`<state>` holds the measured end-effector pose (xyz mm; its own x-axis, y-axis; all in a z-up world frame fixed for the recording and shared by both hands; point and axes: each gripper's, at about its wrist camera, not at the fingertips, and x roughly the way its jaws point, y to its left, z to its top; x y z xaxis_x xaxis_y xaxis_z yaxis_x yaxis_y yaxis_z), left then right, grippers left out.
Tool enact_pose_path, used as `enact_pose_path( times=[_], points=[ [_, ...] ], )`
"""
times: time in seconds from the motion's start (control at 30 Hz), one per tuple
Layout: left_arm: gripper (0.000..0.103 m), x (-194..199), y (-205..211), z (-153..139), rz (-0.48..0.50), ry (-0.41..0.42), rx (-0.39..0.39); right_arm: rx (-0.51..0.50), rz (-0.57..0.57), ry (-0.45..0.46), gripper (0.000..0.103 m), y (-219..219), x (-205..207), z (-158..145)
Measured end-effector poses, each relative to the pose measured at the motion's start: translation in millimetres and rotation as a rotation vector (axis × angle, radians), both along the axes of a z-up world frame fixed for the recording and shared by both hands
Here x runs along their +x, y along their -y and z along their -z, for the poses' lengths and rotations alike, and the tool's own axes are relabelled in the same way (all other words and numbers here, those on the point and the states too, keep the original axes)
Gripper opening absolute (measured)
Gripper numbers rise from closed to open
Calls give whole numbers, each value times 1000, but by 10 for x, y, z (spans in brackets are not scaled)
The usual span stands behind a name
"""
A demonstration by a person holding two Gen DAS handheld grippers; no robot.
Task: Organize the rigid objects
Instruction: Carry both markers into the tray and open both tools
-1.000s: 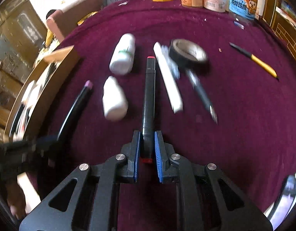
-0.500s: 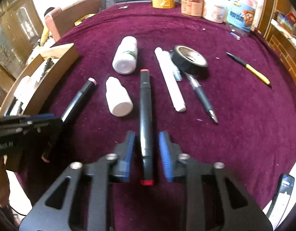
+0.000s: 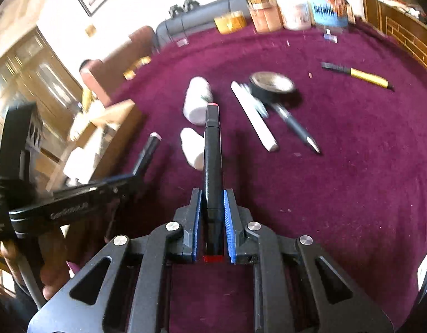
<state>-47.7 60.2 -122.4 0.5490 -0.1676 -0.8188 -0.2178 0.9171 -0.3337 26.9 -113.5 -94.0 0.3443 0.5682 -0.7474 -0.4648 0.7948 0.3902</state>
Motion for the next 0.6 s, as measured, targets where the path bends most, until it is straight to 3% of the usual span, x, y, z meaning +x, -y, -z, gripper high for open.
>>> enact_pose_path(
  times=[0.1, 0.3, 0.4, 0.6],
  points=[
    [13, -253, -189, -200, -21, 35, -92, 65, -51, 35, 15, -177, -118, -200],
    [13, -690, -758, -404, -158, 62, -98, 143, -243, 13, 15, -969, -236, -381],
    [13, -836, -1064, -366, -248, 50, -72, 142, -316, 22, 15, -1437, -258, -382],
    [13, -1036, -1453, -111, -373, -6, -79, 117, -383, -49, 16, -2203, -177, -144]
  ],
)
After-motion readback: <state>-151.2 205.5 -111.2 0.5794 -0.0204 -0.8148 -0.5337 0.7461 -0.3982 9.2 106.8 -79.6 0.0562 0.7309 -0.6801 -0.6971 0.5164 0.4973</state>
